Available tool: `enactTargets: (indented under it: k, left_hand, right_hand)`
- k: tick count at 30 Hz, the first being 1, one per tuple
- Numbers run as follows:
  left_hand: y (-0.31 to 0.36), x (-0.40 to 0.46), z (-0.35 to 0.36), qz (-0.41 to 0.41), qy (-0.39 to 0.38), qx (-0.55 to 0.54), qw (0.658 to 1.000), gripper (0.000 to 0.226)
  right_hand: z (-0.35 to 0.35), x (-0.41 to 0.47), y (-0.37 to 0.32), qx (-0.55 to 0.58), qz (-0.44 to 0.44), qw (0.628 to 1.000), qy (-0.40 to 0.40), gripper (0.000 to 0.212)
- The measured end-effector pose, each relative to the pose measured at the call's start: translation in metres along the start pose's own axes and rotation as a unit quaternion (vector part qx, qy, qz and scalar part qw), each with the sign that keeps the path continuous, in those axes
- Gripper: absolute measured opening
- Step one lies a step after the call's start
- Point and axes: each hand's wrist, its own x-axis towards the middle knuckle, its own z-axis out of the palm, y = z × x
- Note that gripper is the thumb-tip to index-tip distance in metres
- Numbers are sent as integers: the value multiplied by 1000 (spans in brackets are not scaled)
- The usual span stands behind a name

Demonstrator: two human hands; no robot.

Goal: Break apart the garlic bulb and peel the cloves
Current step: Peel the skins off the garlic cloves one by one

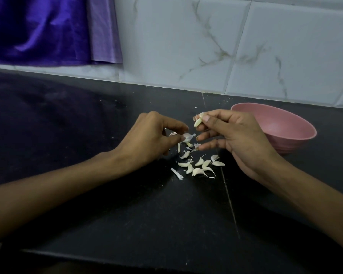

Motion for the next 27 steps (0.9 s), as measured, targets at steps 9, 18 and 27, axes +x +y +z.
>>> enactTargets:
  k: [9, 18, 27]
  left_hand:
    - [6, -1, -6, 26, 44, -3, 999, 36]
    - [9, 4, -6, -173, -50, -314, 932, 19]
    - [8, 5, -2, -242, -69, -382, 889, 24]
  right_hand:
    - [-1, 1, 2, 17, 27, 999, -11, 16]
    - [1, 0, 1, 25, 2, 1000, -11, 19]
    - [3, -3, -1, 45, 10, 998, -36, 16]
